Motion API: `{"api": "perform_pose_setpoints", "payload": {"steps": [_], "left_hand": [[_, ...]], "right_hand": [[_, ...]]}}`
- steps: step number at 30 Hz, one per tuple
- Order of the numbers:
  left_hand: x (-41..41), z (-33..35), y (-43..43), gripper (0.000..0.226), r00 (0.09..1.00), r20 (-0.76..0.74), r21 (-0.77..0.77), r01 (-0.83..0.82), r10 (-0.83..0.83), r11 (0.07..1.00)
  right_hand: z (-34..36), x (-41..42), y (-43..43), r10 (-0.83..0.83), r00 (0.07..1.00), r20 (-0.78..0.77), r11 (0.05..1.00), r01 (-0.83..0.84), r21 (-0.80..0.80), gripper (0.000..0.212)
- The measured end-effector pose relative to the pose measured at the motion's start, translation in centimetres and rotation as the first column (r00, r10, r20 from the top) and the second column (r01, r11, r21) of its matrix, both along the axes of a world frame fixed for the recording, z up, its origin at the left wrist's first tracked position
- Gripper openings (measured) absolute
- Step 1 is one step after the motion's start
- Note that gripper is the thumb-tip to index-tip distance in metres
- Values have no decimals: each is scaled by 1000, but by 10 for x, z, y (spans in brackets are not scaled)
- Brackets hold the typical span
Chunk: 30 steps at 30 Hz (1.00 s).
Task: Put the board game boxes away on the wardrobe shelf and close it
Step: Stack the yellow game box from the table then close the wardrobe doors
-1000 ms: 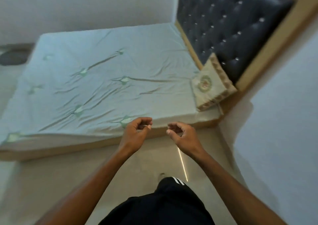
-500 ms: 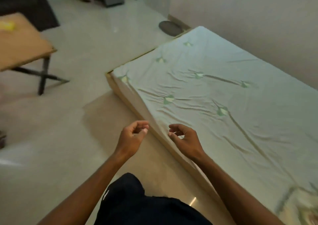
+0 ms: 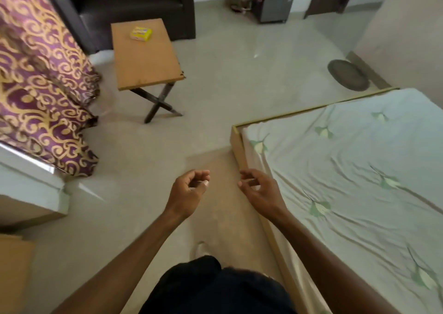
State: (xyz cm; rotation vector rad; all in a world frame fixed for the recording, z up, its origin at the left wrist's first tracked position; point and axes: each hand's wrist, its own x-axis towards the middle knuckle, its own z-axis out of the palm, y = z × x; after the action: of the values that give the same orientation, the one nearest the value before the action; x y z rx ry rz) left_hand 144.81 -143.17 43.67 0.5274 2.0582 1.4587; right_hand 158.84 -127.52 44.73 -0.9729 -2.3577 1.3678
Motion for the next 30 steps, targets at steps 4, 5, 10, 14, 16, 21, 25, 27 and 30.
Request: {"api": "perform_pose_setpoints", "payload": {"steps": [4,5,10,14,16,21,25,27,30], "left_hand": [[-76,8,23,17,996,-25,11,-84,84,996],[-100,8,31,17,993,-26,15,-112,112,994],[-193,2,71,19,985,-12,9,-174,174,985],[-276,-5,119,21,978,-39,-17,-206,206,978],[-324,-5,150,20,972,-53,-23,-230,228,973],[-424,13,216,20,957,-98,-14,-277,274,961],[-501,15,272,18,947,-89,10,-309,309,951],[-549,10,302,20,942,-93,29,-323,324,946],[-610,-2,335,20,931,-67,46,-355,358,934]], "right_hand": [[10,-86,29,53,999,-5,999,-53,3,32],[10,-115,40,78,997,-2,997,-78,2,31],[1,-218,94,151,989,-4,988,-151,-25,33],[-8,-306,146,190,982,-15,981,-191,-40,31],[-8,-359,178,221,975,-30,974,-222,-36,30],[12,-475,250,261,964,-43,964,-262,-40,29],[23,-560,311,303,952,-36,952,-304,-40,29],[24,-606,344,320,947,-38,946,-321,-37,28],[19,-668,382,349,937,-24,936,-350,-39,27]]}}
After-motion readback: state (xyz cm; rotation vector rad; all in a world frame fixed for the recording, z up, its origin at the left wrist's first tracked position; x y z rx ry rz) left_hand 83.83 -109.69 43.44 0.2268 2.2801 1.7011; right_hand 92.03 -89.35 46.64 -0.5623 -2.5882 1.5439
